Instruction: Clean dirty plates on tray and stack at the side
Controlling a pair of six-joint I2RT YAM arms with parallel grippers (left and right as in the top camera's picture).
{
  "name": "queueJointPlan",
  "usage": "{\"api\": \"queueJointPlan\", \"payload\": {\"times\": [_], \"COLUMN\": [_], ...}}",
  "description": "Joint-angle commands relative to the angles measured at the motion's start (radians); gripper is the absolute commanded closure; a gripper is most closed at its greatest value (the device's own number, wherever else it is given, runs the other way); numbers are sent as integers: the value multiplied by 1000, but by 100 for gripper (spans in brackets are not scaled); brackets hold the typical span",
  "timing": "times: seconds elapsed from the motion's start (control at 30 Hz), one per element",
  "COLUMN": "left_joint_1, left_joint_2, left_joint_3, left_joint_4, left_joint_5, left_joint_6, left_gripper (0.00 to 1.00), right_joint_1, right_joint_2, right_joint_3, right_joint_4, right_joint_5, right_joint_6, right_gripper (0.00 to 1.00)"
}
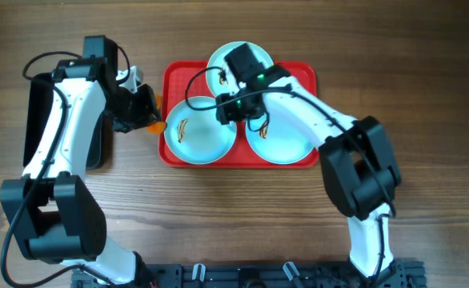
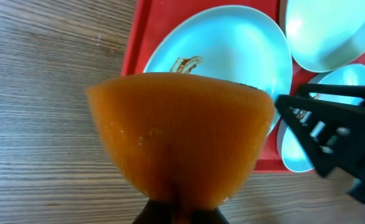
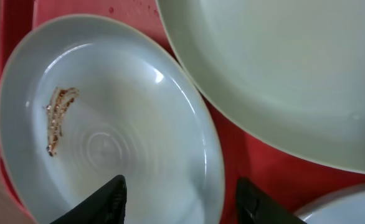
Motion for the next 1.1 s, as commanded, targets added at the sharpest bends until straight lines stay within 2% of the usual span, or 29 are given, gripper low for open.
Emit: {"api": "queueJointPlan", "payload": {"times": [0.0, 0.13, 0.43, 0.6, 0.7, 0.97, 1.07], "left_joint_1": [-14, -14, -61, -106, -135, -214, -238], "left_joint_2": [4, 4, 4, 4, 4, 4, 4], "left_joint_3": [-3, -3, -8, -72, -142, -323, -361], "left_joint_4": [3, 6, 67, 174, 265, 531, 576], "left_joint_5": [23, 24, 56, 49, 49, 42, -47], "left_joint_6": [23, 23, -13, -91, -114, -204, -241], "left_gripper": [96, 96, 96, 96, 96, 96, 96], "right_joint_1": [9, 9, 14, 14, 14, 14, 14], "right_joint_2": [18, 19, 34, 35, 35, 35, 35], "right_joint_3": [14, 10, -12, -12, -12, -12, -12], "right_joint_4": [1, 1, 9, 8, 5, 0, -5], "right_joint_5": [162, 164, 113, 103, 103, 76, 76], "right_joint_6": [50, 48, 51, 58, 76, 78, 78], "right_gripper": [43, 44, 62, 67, 77, 80, 83]}}
